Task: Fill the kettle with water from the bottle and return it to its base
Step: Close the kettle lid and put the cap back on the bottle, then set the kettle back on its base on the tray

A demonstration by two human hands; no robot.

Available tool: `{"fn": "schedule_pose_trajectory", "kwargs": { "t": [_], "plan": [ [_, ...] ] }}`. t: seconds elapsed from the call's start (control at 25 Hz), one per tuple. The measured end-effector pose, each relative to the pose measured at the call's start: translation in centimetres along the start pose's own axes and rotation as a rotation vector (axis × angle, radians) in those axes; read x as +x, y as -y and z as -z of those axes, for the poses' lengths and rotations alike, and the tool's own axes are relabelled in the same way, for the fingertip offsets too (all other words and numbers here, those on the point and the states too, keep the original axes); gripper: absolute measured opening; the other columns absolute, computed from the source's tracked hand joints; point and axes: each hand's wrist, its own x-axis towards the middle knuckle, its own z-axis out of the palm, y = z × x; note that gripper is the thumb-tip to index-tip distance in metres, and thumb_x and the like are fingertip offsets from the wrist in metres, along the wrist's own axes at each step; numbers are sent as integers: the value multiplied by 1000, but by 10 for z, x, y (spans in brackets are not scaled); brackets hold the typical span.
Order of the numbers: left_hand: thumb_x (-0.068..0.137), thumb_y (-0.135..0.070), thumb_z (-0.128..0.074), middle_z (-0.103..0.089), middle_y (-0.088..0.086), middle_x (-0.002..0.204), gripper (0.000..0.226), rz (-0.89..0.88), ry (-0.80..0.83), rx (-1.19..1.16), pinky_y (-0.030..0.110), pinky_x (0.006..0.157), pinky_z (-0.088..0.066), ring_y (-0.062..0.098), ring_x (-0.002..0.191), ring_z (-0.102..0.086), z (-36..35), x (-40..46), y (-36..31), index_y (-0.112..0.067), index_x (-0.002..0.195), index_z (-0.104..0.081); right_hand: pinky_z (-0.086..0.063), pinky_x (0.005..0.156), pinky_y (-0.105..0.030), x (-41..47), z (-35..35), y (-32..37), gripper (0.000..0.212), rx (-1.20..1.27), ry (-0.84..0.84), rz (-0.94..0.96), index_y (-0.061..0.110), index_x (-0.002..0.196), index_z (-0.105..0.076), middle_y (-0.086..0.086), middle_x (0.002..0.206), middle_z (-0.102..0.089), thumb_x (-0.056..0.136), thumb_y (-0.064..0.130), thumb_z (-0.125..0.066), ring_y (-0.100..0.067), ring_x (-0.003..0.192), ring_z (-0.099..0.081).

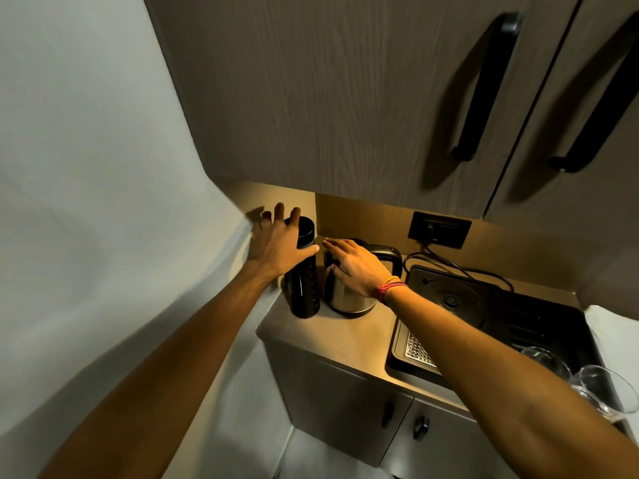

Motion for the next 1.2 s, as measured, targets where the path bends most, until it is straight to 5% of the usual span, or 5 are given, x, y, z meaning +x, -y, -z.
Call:
{"fn": "schedule_pose_trajectory", "kwargs": {
  "t": [0.16,0.24,0.56,1.08,1.2],
  "plan": [
    [86,-61,-54,-43,16,138,73,-392,-284,-83,42,85,-54,32,117,-52,4,-1,-46,-12,138,-37,-31,119,-37,-16,11,-42,66,-60,-63,-113,14,154,-30,-8,158,-36,94,36,-48,-26,145,-35],
    [85,-52,-60,-44,11,136,70,-488,-159,-230,44,85,-55,29,120,-47,-3,2,-80,-12,137,-36,-31,120,-41,-22,15,-62,70,-146,-2,-189,12,154,-29,-11,160,-33,93,36,-51,-29,147,-32],
    [74,-55,-75,-16,25,157,117,-123,499,-173,58,116,-18,48,141,-22,-62,34,-114,-11,155,-2,-52,94,-50,-22,13,-82,68,-127,217,-368,13,153,-26,-15,142,-43,93,27,-54,-37,124,-51],
    [63,-57,-83,-9,23,157,125,-60,446,-371,65,110,-23,56,139,-17,-62,48,-124,-19,154,-6,-52,87,-50,-22,38,-77,47,-171,7,-448,6,140,-39,-18,131,-49,94,9,-50,-42,109,-58],
    [61,-58,-85,-20,21,155,114,-118,355,-426,67,108,-22,55,138,-19,-30,63,-142,-17,149,-26,-40,94,-38,-53,73,-90,16,-260,108,-482,5,86,-55,-28,113,-57,97,1,-44,-38,96,-53]
  ]
}}
